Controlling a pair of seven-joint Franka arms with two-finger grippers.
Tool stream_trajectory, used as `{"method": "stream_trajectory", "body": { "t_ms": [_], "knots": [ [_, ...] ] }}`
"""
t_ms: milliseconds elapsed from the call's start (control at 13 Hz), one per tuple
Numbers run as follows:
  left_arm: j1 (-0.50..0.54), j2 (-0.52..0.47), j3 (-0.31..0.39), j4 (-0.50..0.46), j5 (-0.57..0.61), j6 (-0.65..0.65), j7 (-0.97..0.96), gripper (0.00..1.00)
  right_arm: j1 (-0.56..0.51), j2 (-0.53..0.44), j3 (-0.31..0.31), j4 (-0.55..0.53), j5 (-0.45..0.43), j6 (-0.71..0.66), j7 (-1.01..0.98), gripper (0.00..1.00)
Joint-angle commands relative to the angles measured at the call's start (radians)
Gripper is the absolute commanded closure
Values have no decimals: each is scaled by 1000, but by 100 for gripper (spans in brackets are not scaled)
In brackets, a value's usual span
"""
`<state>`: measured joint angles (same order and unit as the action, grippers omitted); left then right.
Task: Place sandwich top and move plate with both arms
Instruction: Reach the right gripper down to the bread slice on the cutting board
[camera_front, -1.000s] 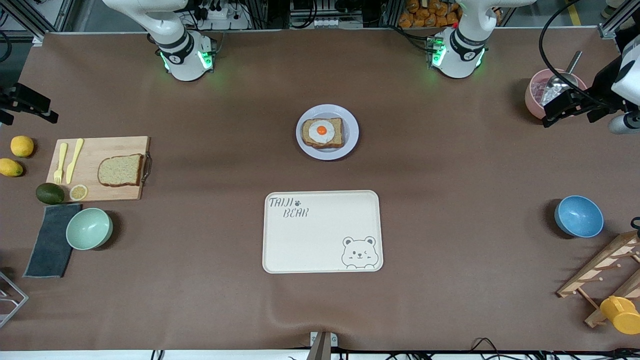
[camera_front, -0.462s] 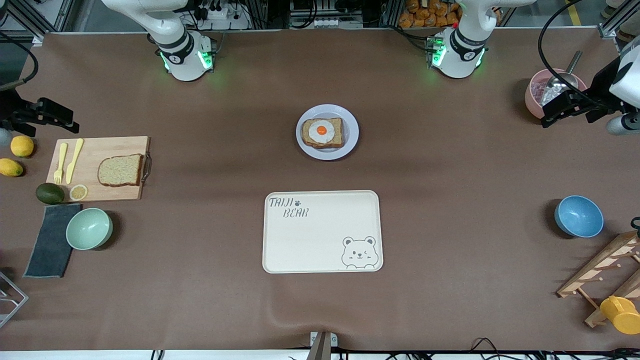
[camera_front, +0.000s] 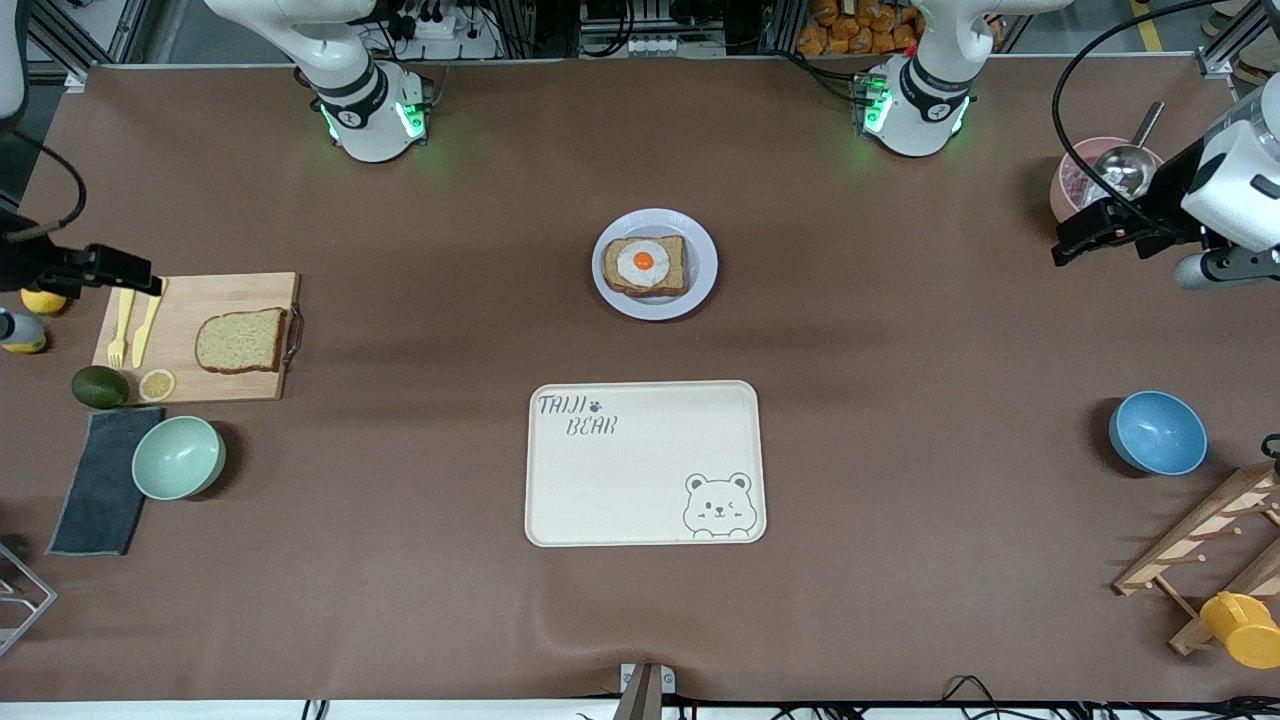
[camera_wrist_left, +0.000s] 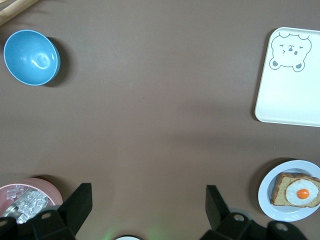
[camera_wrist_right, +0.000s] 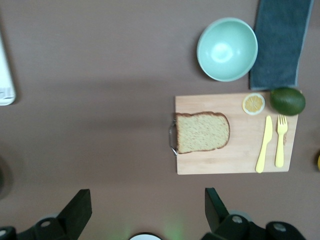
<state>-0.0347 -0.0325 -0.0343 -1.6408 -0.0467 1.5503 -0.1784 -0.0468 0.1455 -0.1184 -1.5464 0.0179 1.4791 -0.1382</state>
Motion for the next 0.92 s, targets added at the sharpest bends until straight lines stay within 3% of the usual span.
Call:
{"method": "stream_trajectory", "body": {
  "t_ms": [0,308,615,846],
  "knots": [
    [-5,-10,2,-7,-13,13,-21,0,-99,84,8,16,11,6,-90,0],
    [-5,-10,1,-5,-12,8,-24,0,-188,101,8,-116,11,169,-214,0],
    [-2,-4,-1,-11,-5,10,-23,0,-280,101,8,-367,17,450,-325,0],
    [-2,-1,-1,-13,-5,11,-23,0,-314,135,10,-445,26,556,-382,0]
  ]
}}
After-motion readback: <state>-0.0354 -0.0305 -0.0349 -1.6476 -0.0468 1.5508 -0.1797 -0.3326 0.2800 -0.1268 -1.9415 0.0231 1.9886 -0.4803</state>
